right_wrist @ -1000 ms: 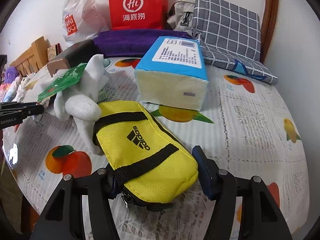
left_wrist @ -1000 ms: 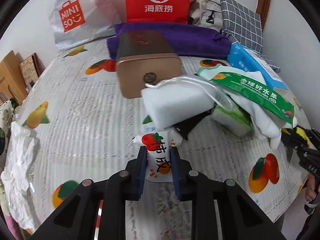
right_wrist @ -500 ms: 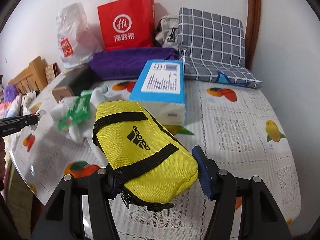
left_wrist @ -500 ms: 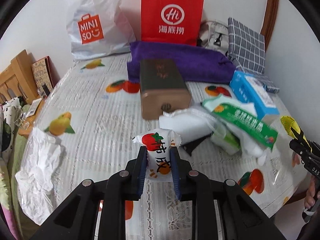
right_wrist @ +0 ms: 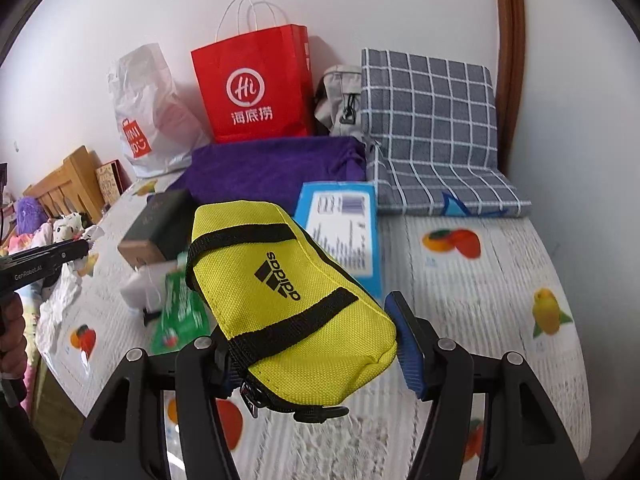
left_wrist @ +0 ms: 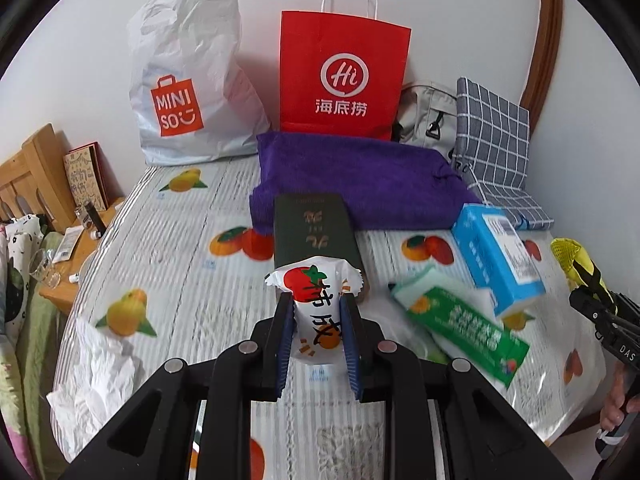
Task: Organize soft objects
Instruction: 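Carry the yellow pouch and white snack packet with both grippers over the purple towel, then lower both items onto the purple towel and open both grippers, then grasp the green fruit snack packet with the right gripper, then grasp the white foam sponge block with the left gripper while the right holds the green packet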
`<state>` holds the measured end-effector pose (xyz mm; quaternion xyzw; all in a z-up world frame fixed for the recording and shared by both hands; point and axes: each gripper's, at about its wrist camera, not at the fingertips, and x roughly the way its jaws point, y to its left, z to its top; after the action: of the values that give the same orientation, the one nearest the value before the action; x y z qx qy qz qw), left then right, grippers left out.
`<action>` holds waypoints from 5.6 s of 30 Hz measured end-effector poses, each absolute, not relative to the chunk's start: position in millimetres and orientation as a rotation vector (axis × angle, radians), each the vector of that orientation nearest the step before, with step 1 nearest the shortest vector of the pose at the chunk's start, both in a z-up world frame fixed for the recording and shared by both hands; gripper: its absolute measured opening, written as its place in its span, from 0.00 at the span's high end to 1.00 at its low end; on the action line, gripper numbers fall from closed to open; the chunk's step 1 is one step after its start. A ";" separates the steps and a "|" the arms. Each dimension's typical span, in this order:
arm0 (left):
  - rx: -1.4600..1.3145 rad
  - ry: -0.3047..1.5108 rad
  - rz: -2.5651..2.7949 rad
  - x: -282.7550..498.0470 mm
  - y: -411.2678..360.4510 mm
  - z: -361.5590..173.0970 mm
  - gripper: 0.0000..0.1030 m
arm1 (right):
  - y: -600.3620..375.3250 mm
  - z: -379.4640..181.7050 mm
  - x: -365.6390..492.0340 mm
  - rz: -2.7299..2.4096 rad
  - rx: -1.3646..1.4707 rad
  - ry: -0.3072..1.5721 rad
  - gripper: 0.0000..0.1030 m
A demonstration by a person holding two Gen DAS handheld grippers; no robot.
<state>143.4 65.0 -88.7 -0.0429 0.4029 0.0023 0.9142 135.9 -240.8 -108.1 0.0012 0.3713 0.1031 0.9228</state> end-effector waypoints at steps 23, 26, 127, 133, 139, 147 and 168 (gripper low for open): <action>-0.107 0.812 0.057 245.2 80.6 -63.3 0.78 | -200.1 -76.1 265.1 0.283 0.005 0.740 0.40; -0.106 0.810 0.057 261.1 80.1 -60.5 0.78 | -198.1 -71.8 286.0 0.273 0.007 0.734 0.40; -0.309 0.912 -0.032 153.8 98.9 -125.4 0.41 | -112.1 -153.5 172.3 0.473 -0.210 0.984 0.53; -0.326 0.920 -0.024 145.3 103.7 -130.5 0.41 | -108.2 -168.2 175.3 0.462 -0.230 1.001 0.64; -0.330 0.939 -0.015 143.8 101.2 -136.6 0.41 | -120.5 -139.1 158.2 0.498 -0.146 0.907 0.65; -0.328 0.988 -0.020 146.0 86.4 -154.9 0.41 | -156.4 -109.8 134.7 0.473 -0.063 0.809 0.65; -0.262 0.968 -0.179 168.1 55.6 -187.4 0.42 | -265.4 -191.5 110.0 0.217 0.009 0.960 0.62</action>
<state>168.1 55.6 -187.4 -0.1252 0.4635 -0.0855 0.8730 110.0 -265.4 -191.5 0.0043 0.4610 0.1040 0.8813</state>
